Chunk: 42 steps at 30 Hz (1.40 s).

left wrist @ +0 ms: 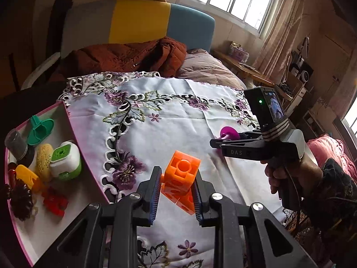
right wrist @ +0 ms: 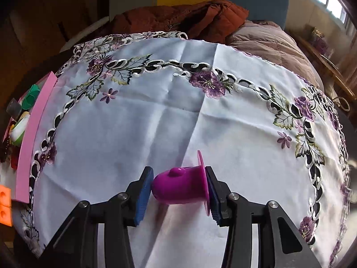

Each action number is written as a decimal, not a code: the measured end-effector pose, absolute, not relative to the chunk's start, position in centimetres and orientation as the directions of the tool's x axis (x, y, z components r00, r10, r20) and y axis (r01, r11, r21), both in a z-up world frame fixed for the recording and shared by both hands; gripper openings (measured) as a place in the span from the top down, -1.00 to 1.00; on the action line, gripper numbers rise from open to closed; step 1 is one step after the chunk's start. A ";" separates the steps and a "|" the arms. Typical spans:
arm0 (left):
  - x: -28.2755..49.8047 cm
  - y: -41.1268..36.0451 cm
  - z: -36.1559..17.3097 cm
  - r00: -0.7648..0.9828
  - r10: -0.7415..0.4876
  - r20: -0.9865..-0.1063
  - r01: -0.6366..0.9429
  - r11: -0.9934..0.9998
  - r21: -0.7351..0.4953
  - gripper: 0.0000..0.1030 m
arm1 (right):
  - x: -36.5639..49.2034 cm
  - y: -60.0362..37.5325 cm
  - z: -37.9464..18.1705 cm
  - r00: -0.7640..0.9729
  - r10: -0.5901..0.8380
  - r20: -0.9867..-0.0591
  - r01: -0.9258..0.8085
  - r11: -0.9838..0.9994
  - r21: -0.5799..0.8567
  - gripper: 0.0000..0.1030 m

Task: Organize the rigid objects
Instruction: 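Carry the orange block into the tray and open the left tool while the right holds the magenta cup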

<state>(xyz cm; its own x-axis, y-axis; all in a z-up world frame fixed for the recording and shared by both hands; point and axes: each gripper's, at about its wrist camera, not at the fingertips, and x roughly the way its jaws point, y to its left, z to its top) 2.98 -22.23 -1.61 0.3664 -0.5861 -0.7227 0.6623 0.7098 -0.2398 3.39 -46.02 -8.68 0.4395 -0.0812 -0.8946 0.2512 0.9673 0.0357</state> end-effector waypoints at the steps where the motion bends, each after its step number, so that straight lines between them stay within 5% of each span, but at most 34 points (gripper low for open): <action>1: 3.0 -21.8 -1.5 0.377 -0.583 -0.720 0.655 0.717 -0.238 0.51 | 3.4 -46.1 -8.8 0.437 -0.080 -0.896 0.251 0.967 0.037 0.09; 42: 3.5 -10.8 -2.0 0.521 -0.433 -0.736 0.448 0.873 -0.196 0.51 | 3.5 -43.7 -9.4 0.431 -0.205 -0.879 0.159 0.976 -0.150 0.09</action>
<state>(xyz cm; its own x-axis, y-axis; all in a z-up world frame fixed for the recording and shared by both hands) 3.51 -10.76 -2.02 0.5214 -0.4326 -0.7355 0.4475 0.8725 -0.1959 3.48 -43.74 -9.42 0.4311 -0.2050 -0.8787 0.1589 0.9759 -0.1497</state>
